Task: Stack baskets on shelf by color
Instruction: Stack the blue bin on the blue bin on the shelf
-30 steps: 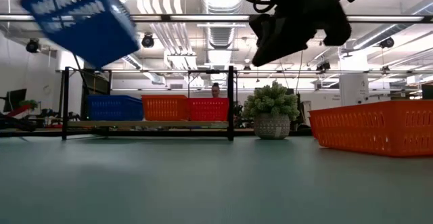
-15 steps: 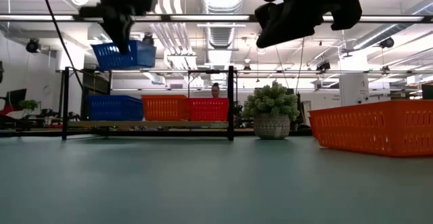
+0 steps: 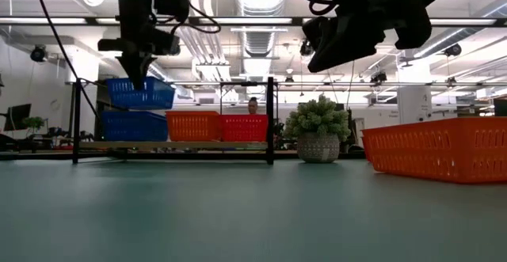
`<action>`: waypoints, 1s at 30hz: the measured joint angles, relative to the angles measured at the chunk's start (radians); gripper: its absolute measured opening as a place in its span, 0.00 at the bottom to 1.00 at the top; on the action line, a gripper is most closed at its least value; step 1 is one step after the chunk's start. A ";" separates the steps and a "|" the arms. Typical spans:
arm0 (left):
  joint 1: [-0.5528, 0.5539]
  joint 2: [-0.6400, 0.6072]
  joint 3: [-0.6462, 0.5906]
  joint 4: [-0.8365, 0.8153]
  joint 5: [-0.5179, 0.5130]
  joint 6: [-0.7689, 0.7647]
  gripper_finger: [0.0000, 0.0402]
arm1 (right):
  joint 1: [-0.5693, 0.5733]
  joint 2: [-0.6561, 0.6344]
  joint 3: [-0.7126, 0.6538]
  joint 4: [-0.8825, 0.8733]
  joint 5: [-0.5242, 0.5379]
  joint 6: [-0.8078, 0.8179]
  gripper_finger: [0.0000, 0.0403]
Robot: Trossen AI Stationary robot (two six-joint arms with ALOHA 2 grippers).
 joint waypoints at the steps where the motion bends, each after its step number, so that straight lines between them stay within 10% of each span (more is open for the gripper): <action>1: 0.005 0.002 -0.006 0.006 0.001 0.005 0.00 | -0.001 0.000 0.000 0.001 0.000 0.003 0.03; 30: 0.019 0.020 -0.065 0.044 -0.024 -0.009 0.00 | 0.000 0.000 0.000 -0.002 0.000 0.023 0.03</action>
